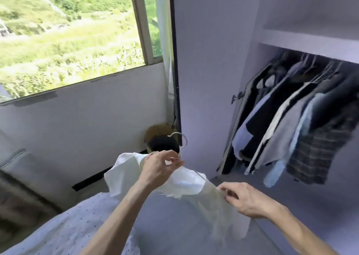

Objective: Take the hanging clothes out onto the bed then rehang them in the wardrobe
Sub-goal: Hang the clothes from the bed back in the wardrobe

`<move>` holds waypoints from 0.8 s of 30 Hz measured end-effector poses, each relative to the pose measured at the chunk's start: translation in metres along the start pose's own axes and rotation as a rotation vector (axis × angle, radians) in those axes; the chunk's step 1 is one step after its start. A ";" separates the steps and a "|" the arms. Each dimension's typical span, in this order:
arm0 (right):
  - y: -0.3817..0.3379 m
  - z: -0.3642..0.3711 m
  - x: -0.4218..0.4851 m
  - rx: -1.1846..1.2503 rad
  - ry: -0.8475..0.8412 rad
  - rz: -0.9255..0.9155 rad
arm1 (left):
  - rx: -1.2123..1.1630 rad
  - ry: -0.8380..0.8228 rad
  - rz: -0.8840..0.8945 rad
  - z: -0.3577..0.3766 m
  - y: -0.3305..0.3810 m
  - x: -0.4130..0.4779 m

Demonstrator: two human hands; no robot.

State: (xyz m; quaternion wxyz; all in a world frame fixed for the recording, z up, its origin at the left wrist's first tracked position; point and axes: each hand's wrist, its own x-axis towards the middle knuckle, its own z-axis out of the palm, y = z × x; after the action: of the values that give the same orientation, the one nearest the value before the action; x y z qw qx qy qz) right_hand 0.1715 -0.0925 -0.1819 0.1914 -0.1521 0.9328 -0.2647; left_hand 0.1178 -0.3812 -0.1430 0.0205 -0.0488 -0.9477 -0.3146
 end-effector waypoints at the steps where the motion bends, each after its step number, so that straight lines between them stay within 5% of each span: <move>1: 0.004 -0.002 -0.008 0.031 -0.030 0.046 | -0.015 -0.040 0.031 0.008 0.006 0.009; 12: 0.011 -0.002 -0.110 0.408 0.141 0.386 | -0.006 -0.531 0.399 0.074 0.109 0.073; 24: 0.008 0.039 -0.175 0.865 0.431 0.581 | 0.271 -0.796 0.763 0.122 0.216 0.065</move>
State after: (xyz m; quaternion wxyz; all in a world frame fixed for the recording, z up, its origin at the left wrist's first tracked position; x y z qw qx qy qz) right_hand 0.3417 -0.0358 -0.1686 0.1064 0.2611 0.7609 -0.5844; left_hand 0.0748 -0.1308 -0.1072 -0.2201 -0.4997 -0.8294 -0.1179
